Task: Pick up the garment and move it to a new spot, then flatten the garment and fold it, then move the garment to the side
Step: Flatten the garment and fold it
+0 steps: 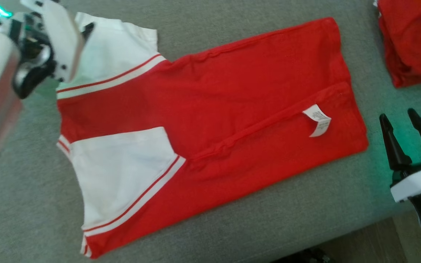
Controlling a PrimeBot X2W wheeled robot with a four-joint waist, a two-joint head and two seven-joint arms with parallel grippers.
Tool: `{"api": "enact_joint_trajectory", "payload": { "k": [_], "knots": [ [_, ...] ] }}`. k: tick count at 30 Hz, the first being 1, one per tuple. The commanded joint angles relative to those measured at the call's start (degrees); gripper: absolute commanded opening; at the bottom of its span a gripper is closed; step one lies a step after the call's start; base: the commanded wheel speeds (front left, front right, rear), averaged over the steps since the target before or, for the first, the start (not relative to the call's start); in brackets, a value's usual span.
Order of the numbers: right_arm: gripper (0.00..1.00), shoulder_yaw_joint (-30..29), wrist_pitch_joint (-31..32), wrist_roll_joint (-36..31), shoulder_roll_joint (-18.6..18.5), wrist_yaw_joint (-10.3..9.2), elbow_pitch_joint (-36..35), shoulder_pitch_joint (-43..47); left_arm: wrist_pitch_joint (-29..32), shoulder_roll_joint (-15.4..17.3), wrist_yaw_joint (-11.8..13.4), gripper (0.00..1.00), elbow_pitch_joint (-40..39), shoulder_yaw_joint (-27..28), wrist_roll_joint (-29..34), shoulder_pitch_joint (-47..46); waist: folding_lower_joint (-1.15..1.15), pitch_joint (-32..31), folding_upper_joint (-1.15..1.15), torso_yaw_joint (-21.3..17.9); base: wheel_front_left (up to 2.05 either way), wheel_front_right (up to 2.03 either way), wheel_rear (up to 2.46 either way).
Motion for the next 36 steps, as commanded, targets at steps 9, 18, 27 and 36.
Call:
{"api": "enact_joint_trajectory", "payload": {
  "k": [9, 18, 27, 36],
  "knots": [
    [1.0, 1.3, -0.8, -0.1, -0.3, 0.39, -0.1, -1.2, -2.2, 4.8, 0.1, 1.0, 3.9, -2.8, -0.7, -6.1, -0.01, 2.3, 0.0, -2.9, 0.0, 0.0, 0.0],
    [1.0, 1.5, -1.4, 1.8, 0.4, 0.39, 0.6, -1.8, -1.4, 5.8, 0.1, 0.0, 6.0, -6.0, -4.5, -8.0, -0.01, 3.5, 0.0, -3.6, 0.0, 0.0, 0.0],
    [1.0, 1.1, 0.2, 7.4, -4.4, 0.39, -3.6, -7.3, -3.1, 6.8, 0.1, 0.0, 2.9, -9.4, -9.7, -9.5, -0.01, 2.9, 0.0, -2.0, 0.0, 0.0, 0.0],
    [1.0, 8.6, 14.4, 17.0, -8.5, 0.39, -1.3, -20.2, -8.2, 4.6, 0.1, 0.0, -1.9, -13.4, -12.5, -13.3, -0.01, 2.7, 0.0, 2.3, 0.0, 0.0, 0.0]
  ]
}}
